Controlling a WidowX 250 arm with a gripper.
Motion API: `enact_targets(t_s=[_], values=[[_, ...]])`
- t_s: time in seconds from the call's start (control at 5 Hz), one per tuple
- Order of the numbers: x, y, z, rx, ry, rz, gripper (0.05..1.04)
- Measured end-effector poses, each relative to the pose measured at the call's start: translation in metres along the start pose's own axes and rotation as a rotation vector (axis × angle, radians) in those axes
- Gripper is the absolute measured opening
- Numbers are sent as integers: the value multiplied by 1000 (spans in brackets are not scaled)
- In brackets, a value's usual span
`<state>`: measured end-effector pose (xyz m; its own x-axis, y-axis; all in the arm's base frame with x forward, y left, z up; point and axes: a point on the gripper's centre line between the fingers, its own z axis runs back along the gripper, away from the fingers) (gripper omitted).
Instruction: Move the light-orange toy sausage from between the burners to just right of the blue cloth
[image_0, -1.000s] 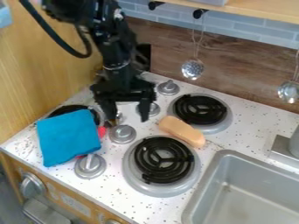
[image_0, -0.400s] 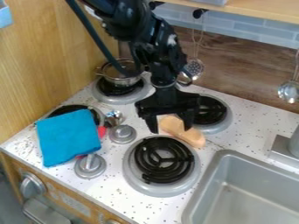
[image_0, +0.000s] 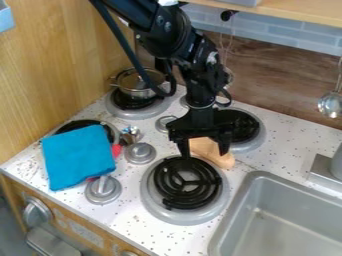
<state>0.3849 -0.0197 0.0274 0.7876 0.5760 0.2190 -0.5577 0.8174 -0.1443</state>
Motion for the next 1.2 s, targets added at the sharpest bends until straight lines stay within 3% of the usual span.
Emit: enact_targets(t_s=[0.2,0.6,1.2], values=[[9,-2,-1,-14,-59,75,1003],[6,0,-11,-5,-47,128,1003],[23,-10,-15,-3,-69,163,1003]])
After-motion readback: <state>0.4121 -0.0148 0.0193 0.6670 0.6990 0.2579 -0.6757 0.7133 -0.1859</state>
